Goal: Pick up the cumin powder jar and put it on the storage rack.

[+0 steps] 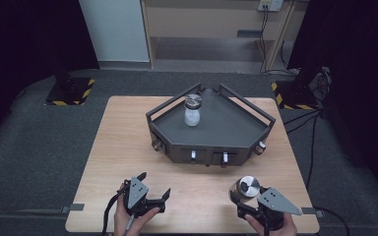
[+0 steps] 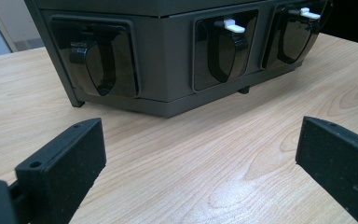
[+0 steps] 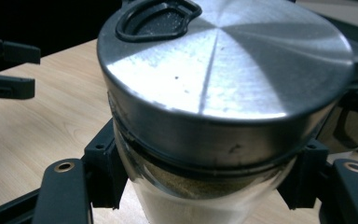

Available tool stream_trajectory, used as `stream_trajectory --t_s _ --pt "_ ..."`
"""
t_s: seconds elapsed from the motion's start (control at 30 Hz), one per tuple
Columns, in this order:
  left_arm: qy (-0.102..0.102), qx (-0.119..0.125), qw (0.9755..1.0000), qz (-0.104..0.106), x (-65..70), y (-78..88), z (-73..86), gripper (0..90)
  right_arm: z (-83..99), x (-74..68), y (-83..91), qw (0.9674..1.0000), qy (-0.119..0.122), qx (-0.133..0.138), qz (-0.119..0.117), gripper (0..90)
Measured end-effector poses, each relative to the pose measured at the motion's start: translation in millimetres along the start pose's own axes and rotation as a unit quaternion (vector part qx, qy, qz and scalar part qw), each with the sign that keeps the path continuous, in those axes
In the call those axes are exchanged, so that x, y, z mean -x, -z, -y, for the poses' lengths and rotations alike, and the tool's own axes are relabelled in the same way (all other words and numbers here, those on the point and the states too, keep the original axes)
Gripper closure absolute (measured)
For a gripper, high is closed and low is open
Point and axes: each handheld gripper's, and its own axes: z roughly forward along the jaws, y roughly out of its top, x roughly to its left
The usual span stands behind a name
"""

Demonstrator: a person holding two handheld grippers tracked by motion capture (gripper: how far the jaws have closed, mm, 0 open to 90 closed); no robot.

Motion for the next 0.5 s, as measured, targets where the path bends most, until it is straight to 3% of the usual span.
stream_trajectory --t_s 0.5 --pt "0.002 0.004 1.0000 -0.002 -1.3 1.7 0.0 0.6 -26.3 2.9 5.0 0.9995 0.009 0.027 0.014 30.8"
